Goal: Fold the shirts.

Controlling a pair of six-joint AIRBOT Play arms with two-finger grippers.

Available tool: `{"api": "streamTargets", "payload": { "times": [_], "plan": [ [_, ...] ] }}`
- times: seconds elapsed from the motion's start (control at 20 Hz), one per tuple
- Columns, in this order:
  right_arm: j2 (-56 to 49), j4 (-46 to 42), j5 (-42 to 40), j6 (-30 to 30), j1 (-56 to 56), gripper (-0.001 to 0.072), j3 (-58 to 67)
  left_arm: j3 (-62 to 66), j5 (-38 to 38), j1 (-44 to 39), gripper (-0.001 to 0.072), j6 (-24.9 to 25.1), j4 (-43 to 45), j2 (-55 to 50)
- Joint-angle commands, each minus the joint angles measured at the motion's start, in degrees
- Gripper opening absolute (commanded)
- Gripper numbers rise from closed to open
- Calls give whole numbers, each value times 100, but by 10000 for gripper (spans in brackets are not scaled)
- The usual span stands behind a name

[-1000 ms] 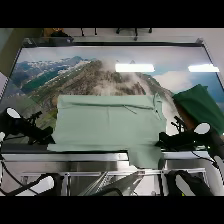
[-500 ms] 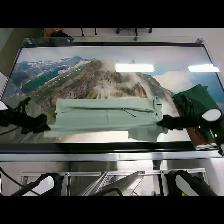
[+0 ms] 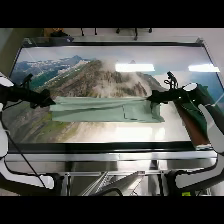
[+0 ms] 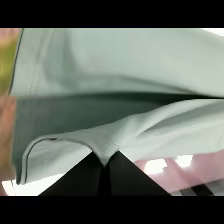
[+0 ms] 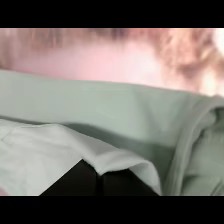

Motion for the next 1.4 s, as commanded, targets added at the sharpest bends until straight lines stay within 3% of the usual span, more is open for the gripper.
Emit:
{"api": "streamTargets", "payload": {
  "times": [0.0,0.05,0.1,0.15,0.25,0.3,0.6,1.1,1.2,1.35],
  "plan": [
    [-566,-85,-120,-129,42,171,330,820,7,-330,18,76,-48,-953],
    [-527,-208,-57,-125,2,277,352,973,-142,-345,146,79,-35,-1095],
    [-446,-321,133,-125,-76,342,417,1139,-319,-348,496,-26,-22,-1215],
    [-330,-426,361,-120,-186,443,490,1298,-501,-345,615,-166,-22,-1298],
    [7,-588,647,33,-511,660,518,1593,-892,-273,611,-256,59,-1346],
    [131,-636,756,33,-702,682,516,1764,-1091,-238,611,-295,116,-1346],
    [-79,-636,1180,24,-1390,685,118,2096,-1399,-195,610,-463,177,-1025],
    [-800,-107,1198,-295,-717,684,17,2096,-1370,-1023,610,-461,170,-671],
    [-800,-129,1191,-295,-452,652,20,2096,-1305,-1318,610,-461,166,-717],
    [-789,-136,1185,-302,-138,135,87,2096,-1158,-1882,608,-461,173,-863]
  ]
}}
